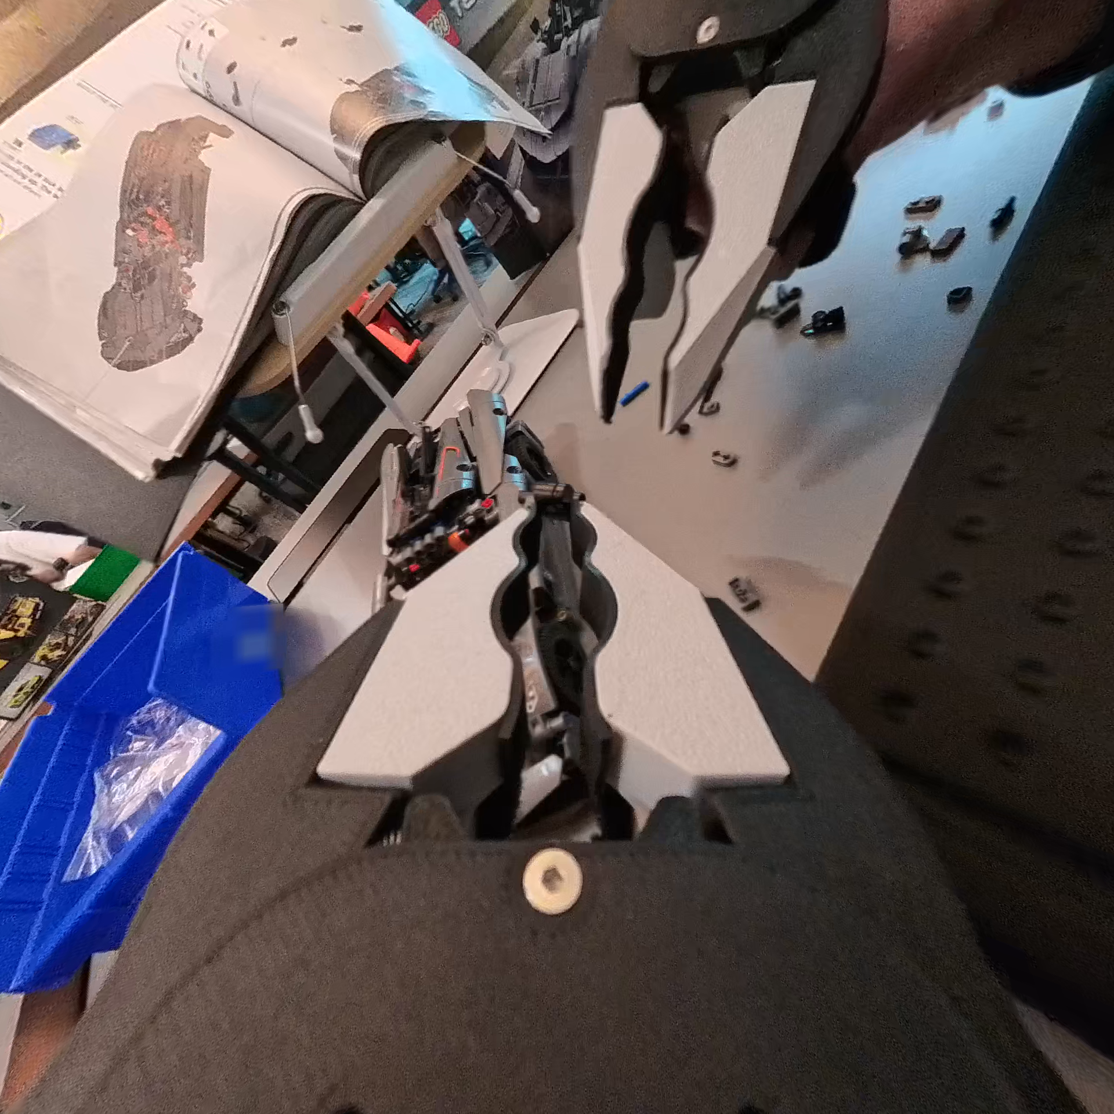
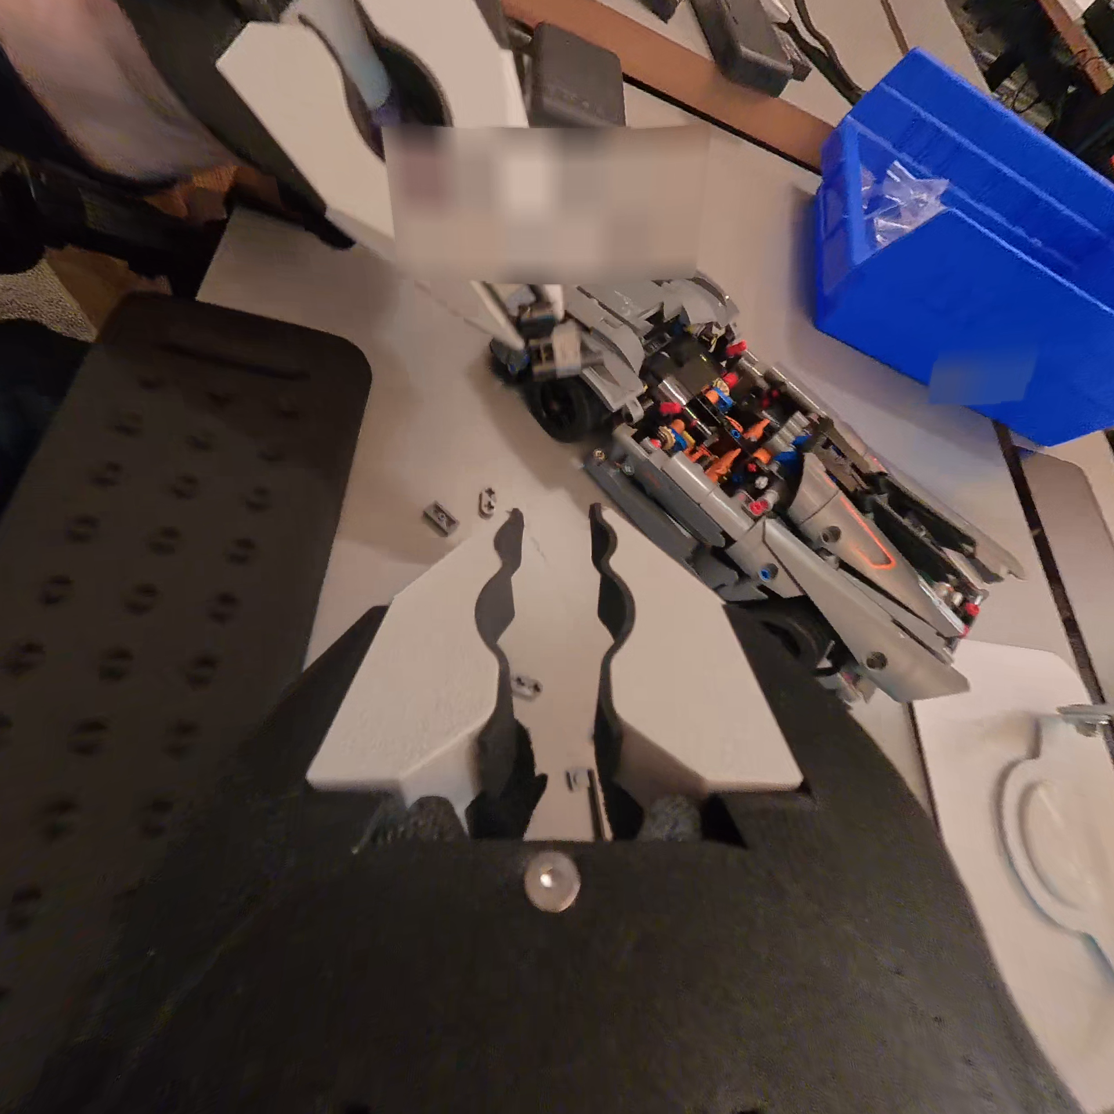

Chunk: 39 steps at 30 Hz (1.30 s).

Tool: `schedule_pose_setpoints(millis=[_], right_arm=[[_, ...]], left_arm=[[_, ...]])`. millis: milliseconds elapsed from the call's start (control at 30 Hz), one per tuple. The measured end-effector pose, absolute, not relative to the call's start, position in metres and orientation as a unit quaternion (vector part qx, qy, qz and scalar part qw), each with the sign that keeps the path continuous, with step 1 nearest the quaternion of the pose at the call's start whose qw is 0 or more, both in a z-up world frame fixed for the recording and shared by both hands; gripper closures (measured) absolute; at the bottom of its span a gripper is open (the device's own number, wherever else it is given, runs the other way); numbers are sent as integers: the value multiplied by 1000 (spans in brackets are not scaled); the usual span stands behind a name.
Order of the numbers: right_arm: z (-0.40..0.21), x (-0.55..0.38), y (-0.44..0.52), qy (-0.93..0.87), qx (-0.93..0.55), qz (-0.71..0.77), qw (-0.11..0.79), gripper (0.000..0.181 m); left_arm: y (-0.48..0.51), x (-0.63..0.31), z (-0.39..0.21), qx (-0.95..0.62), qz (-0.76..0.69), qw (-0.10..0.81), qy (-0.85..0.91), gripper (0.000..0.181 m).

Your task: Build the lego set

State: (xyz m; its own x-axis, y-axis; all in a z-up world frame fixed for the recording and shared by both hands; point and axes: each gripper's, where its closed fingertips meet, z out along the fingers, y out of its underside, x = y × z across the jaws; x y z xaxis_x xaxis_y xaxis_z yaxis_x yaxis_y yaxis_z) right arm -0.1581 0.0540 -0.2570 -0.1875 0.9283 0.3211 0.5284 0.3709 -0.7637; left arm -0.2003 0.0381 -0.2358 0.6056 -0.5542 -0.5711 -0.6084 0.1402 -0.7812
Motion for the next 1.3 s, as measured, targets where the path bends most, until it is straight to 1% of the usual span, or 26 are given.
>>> schedule_pose_setpoints(millis=[267,333,467,833,1300], right_arm=[[-290,-163,62,-714,-534,269,363,161],[-294,-163,67,-708,-543,276,358,161],[-298,-164,71,-701,-551,283,353,161],[-298,-164,65,-710,-537,287,353,161],[-292,-160,51,-742,-495,255,374,160]], left_arm=[[33,-182,-279,-670,33,569,476,174],[36,-188,-279,-659,83,571,481,174],[35,-186,-283,-645,121,567,498,174],[35,-186,-275,-635,121,585,490,174],[40,-186,-288,-653,125,560,495,174]])
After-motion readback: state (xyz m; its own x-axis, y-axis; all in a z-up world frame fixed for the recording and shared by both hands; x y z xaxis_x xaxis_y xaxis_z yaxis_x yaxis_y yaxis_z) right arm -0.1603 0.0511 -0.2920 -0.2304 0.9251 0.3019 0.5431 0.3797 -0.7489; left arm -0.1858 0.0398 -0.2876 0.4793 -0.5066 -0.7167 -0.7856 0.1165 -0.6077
